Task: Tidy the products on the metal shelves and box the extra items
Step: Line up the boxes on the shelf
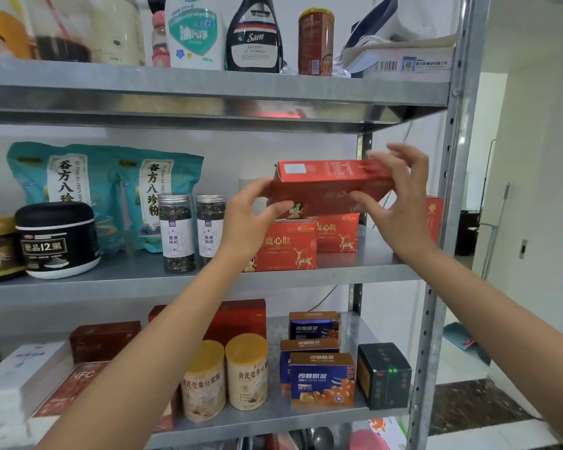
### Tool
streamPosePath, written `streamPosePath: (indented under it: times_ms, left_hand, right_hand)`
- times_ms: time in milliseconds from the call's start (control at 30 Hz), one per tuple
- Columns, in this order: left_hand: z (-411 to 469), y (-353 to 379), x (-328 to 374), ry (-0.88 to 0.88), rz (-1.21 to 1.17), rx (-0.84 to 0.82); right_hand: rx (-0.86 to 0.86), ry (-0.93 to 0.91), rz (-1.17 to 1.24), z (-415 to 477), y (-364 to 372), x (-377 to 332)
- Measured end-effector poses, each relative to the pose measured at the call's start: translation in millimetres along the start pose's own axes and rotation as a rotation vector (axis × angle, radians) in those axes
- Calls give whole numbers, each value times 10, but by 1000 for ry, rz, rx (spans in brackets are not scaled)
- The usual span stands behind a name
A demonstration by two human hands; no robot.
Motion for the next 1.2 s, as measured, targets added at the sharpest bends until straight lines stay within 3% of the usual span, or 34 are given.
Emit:
streamPosePath:
  times_ms: [167,267,333,800,900,967,1000,1100,1167,1200]
  left_hand:
    - [-159,1,-84,-226,-316,0]
    - [-281,26,-228,-384,-365,52]
    - [-357,57,-301,-443,-331,62]
    - [-688,142,-554,-527,-382,42]
    - [-750,187,-577,-571,-187,-23]
    - [-755,177,-464,-422,263,-51]
    - [-769,187,-310,-251,444,-35]
    - [-921,488,66,193,536,-245]
    - [-1014,661,118,289,664,-349]
    - [-1023,687,137,312,729,-323]
  right_hand:
    - [-317,587,659,-206,75,227]
    - [-574,789,1007,-419,195,224]
    - [-652,836,1025,-536,231,209]
    - [-629,950,880,-985,302,282]
    - [-614,987,834,-1055,286,283]
    - [-555,1006,787,-1093,264,277]
    - [-515,1028,774,-1117,248,273]
    - [-421,1119,882,-1174,213,216]
    - [-414,1157,1019,-1191,197,122]
    - [-430,1158,1078,-1203,186,69]
Point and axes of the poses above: each hand's wrist, its own z-axis towards the middle knuckle, its own y-axis out of the palm, x = y × z, the point moved 7 cm from there along z, towards the middle knuckle, and after that the axes turned 15 degrees about -z, right-handed, at the moved point
